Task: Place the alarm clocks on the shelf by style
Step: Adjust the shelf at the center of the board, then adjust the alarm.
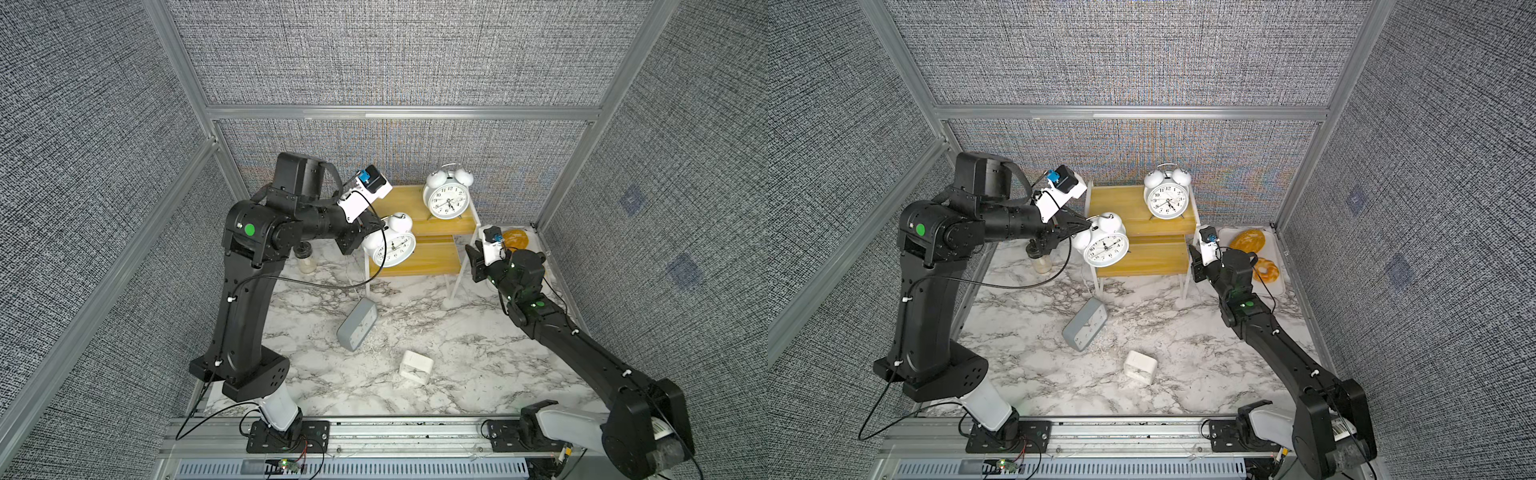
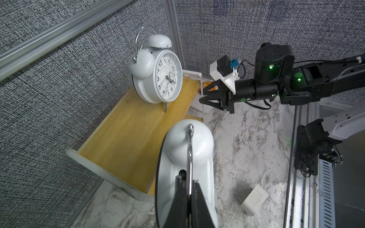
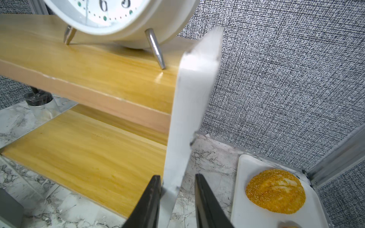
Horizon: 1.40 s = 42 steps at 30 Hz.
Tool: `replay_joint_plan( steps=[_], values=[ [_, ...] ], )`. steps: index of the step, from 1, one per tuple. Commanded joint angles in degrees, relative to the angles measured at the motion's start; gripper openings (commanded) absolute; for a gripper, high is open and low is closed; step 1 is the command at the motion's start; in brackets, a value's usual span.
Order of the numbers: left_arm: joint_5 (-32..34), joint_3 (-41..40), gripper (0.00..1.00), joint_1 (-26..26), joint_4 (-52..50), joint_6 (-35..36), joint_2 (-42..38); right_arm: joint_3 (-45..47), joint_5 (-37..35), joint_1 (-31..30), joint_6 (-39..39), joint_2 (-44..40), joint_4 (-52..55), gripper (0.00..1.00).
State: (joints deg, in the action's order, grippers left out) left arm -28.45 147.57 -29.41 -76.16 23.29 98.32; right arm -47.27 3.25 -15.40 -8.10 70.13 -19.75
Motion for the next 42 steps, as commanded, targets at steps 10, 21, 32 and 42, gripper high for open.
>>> replay_joint_plan(
  steps=[10,21,32,42],
  values=[
    [-3.5,1.2,0.0,0.5,6.4,-0.9,1.6,-0.7,1.8,0.7,-2.1,-1.9,2.8,0.39],
    [-8.9,0.0,0.0,0.5,2.9,1.2,1.7,-4.9,13.5,0.7,-5.1,-10.4,13.9,0.87],
    [-14.4,-2.0,0.0,0.0,-4.4,8.0,3.4,-13.6,42.8,0.5,-11.8,-10.2,24.2,0.91],
    [-14.4,-5.1,0.0,-3.3,-5.6,12.4,4.2,-23.6,53.4,-1.0,-15.3,-3.8,32.1,0.91]
  ],
)
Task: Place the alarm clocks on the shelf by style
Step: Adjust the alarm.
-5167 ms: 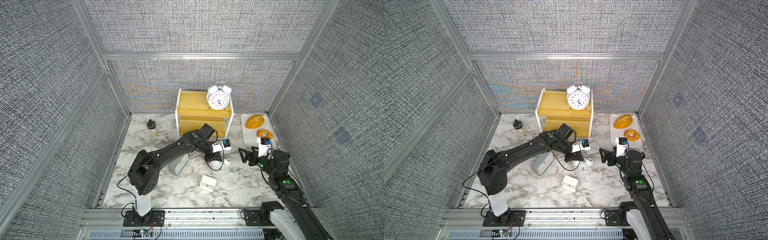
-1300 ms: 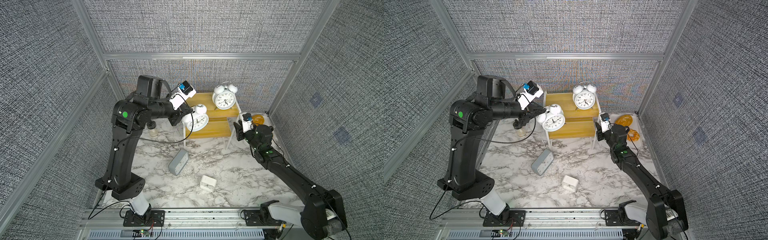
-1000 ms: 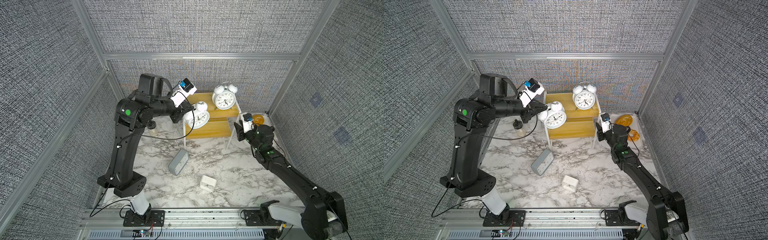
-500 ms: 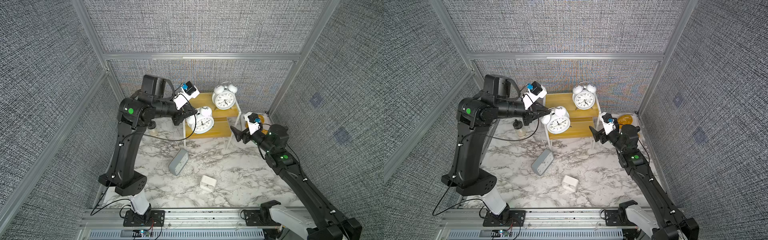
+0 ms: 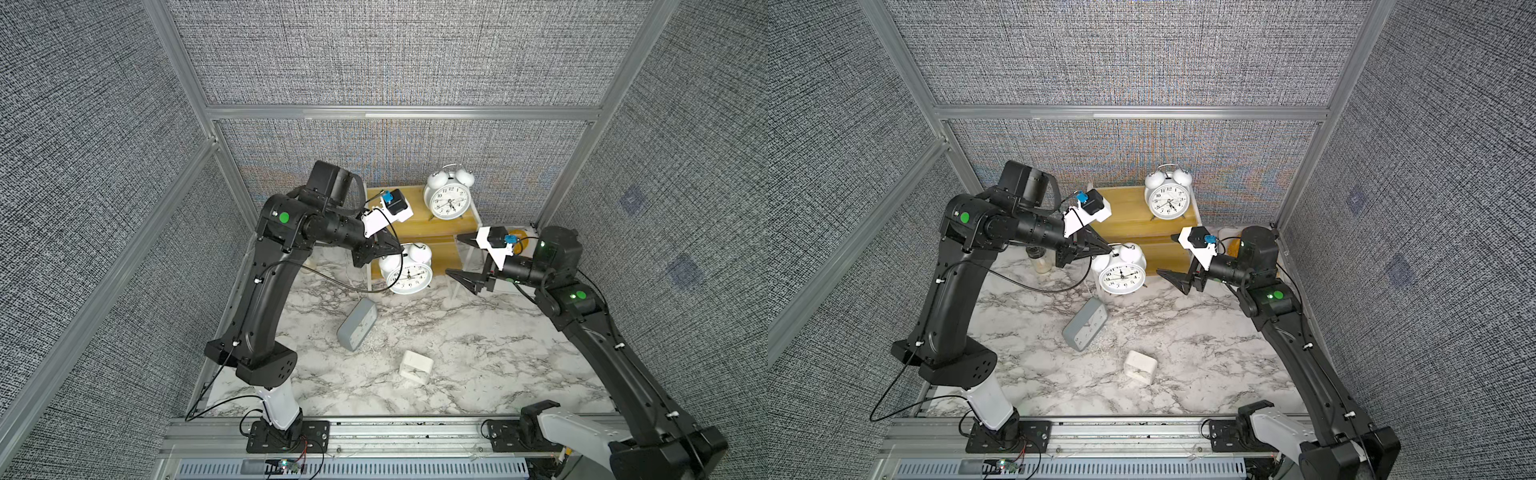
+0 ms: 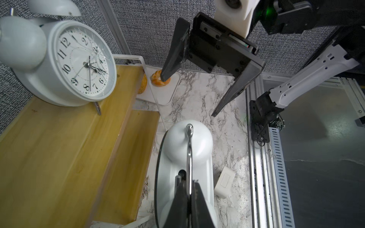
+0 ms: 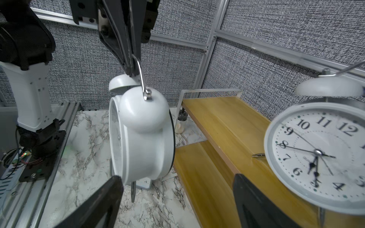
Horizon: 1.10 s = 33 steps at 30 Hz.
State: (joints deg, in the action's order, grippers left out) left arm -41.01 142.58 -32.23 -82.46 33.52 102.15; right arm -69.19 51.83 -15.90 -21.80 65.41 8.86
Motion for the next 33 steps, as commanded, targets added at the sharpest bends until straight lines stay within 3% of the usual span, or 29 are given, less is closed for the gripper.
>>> replay_joint_plan(
  steps=[1,22,33],
  values=[
    [-1.8,-0.1,0.0,-0.7,0.7,2.4,0.6,-2.2,5.1,-0.7,-1.7,1.3,3.9,0.91],
    [1.9,1.6,0.0,-5.0,1.1,3.8,3.1,-8.1,5.9,-4.8,-0.8,7.5,8.6,0.9],
    [3.0,1.6,0.0,-5.8,2.1,3.5,3.3,-8.0,4.7,-5.2,-0.3,8.2,9.0,0.63]
  ],
)
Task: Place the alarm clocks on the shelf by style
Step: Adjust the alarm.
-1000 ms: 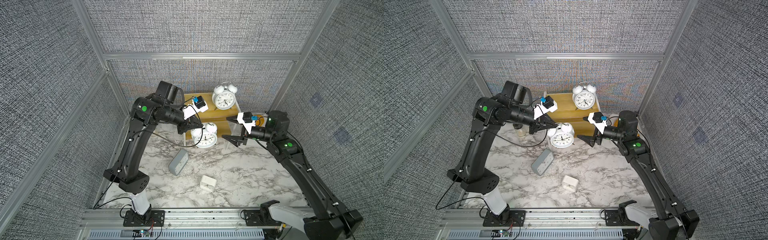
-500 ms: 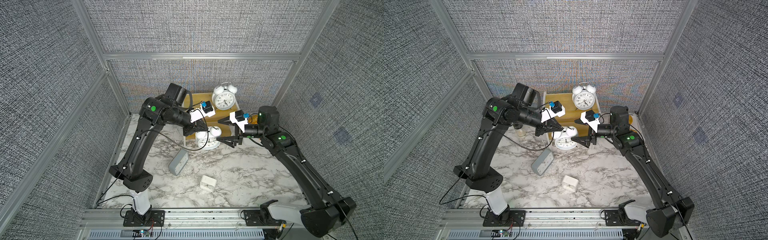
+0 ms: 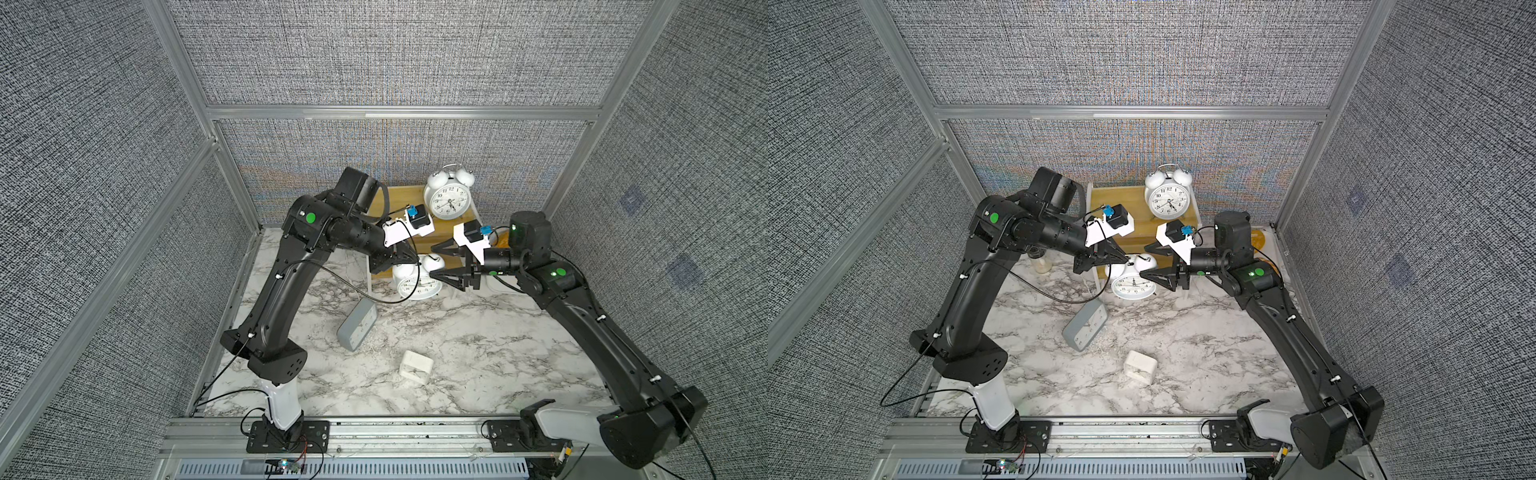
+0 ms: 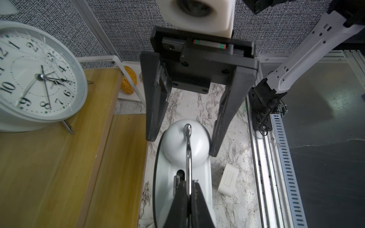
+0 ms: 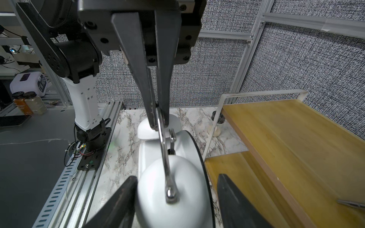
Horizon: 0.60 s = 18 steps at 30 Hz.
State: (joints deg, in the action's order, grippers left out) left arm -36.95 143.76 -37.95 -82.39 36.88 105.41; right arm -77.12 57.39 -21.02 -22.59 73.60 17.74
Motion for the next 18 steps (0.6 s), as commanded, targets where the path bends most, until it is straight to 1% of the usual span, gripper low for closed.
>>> replay_joint_plan(
  steps=[1,6,12,13,18],
  values=[
    [-1.0,0.4,0.0,-0.2,2.2,0.1,0.1,0.1,-0.9,-0.1,0.5,0.0,0.1,0.61],
    [-0.7,0.1,0.0,-0.2,2.7,-0.2,0.2,0.4,-1.5,-0.1,0.7,0.0,-0.2,0.48],
    [-0.1,-0.9,0.0,-0.2,3.8,-0.6,0.0,1.0,-1.8,-0.1,1.0,-0.6,-1.0,0.46],
    [0.0,-1.3,0.01,-0.2,4.2,-0.6,-0.3,1.1,-1.8,-0.1,1.1,-0.6,-1.1,0.46],
    [0.1,-4.0,0.16,-0.2,6.6,-1.0,-1.7,1.6,-2.3,0.0,1.6,-1.1,-1.7,0.44]
  ],
)
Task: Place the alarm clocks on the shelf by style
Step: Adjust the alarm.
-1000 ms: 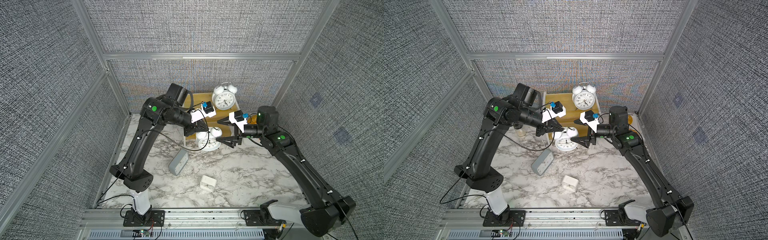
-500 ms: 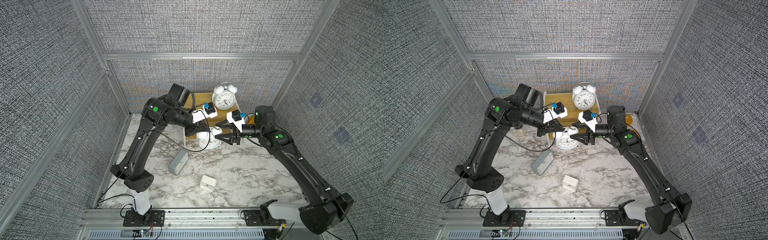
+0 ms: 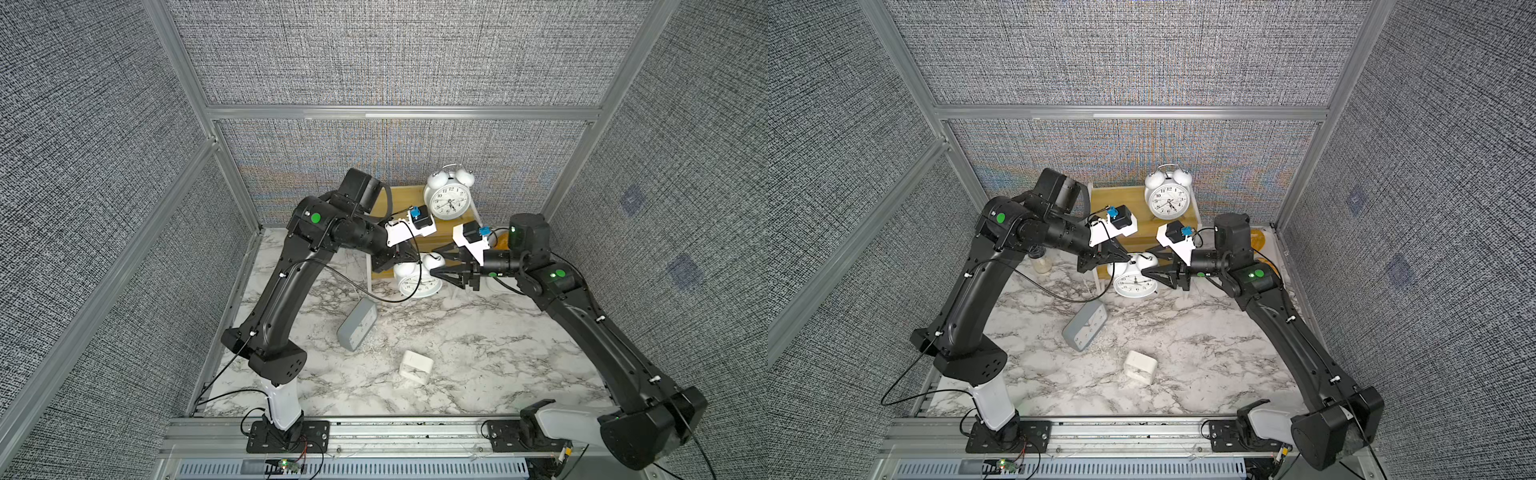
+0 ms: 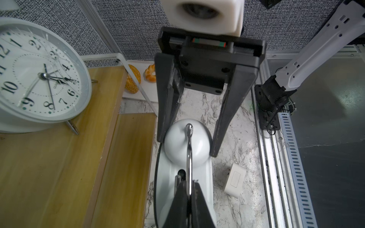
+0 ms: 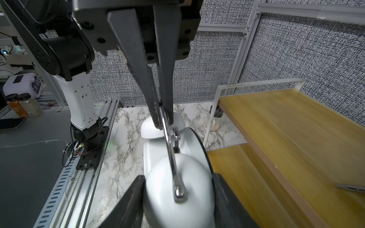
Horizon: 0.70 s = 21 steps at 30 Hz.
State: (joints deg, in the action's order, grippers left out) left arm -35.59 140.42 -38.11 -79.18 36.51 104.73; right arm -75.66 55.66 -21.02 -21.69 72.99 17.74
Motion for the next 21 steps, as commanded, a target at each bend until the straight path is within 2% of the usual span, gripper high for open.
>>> replay_joint_plan(
  steps=[1,2,4,6,11,14,21],
  values=[
    [-1.3,-1.1,0.18,0.0,3.7,-0.6,-1.2,0.2,-0.8,0.0,0.8,-0.6,-1.9,0.43],
    [-1.3,-1.4,0.2,0.0,3.9,-0.6,-1.4,0.4,-0.9,0.1,1.0,-0.7,-2.2,0.42],
    [-1.1,-2.1,0.32,0.0,4.5,-0.8,-1.8,0.6,-1.0,0.3,1.4,-1.0,-2.7,0.41],
    [-0.7,-2.8,0.39,0.0,5.2,-1.0,-2.2,0.9,-0.9,0.5,1.8,-1.2,-3.3,0.41],
    [0.7,-6.1,0.53,0.0,7.5,-1.5,-3.8,1.3,-1.1,1.0,2.6,-1.5,-4.2,0.39],
    [1.4,-9.6,0.58,0.3,10.5,-2.1,-5.9,1.3,-1.0,1.2,2.9,-1.8,-4.4,0.38],
    [-5.8,-23.4,0.77,4.1,23.5,-6.8,-15.4,0.9,-1.0,2.0,3.9,-3.1,-4.9,0.36]
  ],
)
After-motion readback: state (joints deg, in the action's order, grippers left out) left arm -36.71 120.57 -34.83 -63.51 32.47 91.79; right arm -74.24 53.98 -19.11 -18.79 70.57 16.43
